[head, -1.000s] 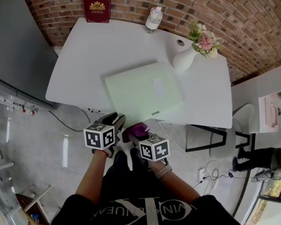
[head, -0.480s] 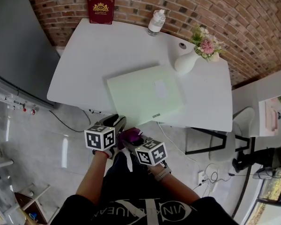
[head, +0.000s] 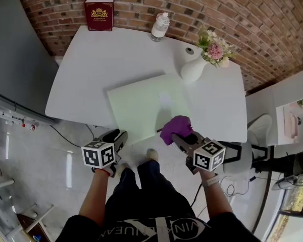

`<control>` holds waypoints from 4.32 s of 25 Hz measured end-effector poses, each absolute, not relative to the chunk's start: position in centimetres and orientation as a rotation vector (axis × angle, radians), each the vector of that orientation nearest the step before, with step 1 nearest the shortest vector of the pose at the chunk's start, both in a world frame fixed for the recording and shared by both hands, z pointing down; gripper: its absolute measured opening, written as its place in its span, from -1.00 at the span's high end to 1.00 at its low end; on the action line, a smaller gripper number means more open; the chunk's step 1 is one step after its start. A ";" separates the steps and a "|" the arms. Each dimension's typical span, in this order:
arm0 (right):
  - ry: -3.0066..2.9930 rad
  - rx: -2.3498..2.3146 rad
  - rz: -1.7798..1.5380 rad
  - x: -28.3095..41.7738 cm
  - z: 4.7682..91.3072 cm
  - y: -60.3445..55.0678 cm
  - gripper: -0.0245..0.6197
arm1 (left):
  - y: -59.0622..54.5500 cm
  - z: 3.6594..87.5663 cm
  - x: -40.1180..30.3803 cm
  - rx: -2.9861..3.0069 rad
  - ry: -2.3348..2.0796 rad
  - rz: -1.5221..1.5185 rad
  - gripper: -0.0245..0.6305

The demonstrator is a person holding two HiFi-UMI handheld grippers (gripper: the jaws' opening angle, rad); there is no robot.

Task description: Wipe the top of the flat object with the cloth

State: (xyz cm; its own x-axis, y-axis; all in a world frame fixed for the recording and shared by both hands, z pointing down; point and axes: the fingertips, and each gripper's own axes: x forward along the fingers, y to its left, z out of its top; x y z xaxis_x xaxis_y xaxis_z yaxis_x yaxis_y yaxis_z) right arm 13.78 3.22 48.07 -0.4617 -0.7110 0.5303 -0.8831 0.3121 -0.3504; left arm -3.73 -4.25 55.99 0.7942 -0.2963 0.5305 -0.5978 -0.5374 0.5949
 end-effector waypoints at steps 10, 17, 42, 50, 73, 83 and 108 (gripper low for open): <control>-2.019 1.725 0.577 29.0 47.5 -6.8 0.68 | -6.4 56.1 -6.5 2.100 -0.800 0.488 0.49; -1.985 1.547 0.578 30.5 52.3 -13.8 0.68 | -7.5 55.9 -7.5 2.070 -0.898 0.499 0.49; -2.362 0.959 0.989 25.0 53.5 -4.3 0.68 | -7.6 55.8 -6.9 1.979 -0.997 0.390 0.60; -2.339 1.015 1.096 24.1 53.4 1.1 0.68 | -7.8 55.7 -6.7 1.978 -1.011 0.407 0.60; -2.610 0.816 0.645 18.5 40.8 0.9 0.68 | -7.0 52.5 -9.1 2.063 -1.221 0.305 0.14; -2.637 0.527 0.283 8.6 39.6 -9.6 0.68 | -2.5 54.8 -6.9 1.844 -1.270 0.147 0.01; -2.137 0.317 -0.131 -8.8 48.5 -24.7 0.68 | -3.6 58.5 -6.3 1.662 -0.973 -0.080 0.01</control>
State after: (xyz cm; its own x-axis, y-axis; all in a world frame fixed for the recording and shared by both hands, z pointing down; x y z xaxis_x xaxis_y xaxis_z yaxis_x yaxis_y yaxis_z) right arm -8.79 -24.73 48.51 -0.5258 -0.2756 0.8047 -0.1755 0.9609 0.2144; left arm -6.33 -3.61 58.46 0.6537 -0.6264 0.4246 -0.5483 -0.0054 0.8363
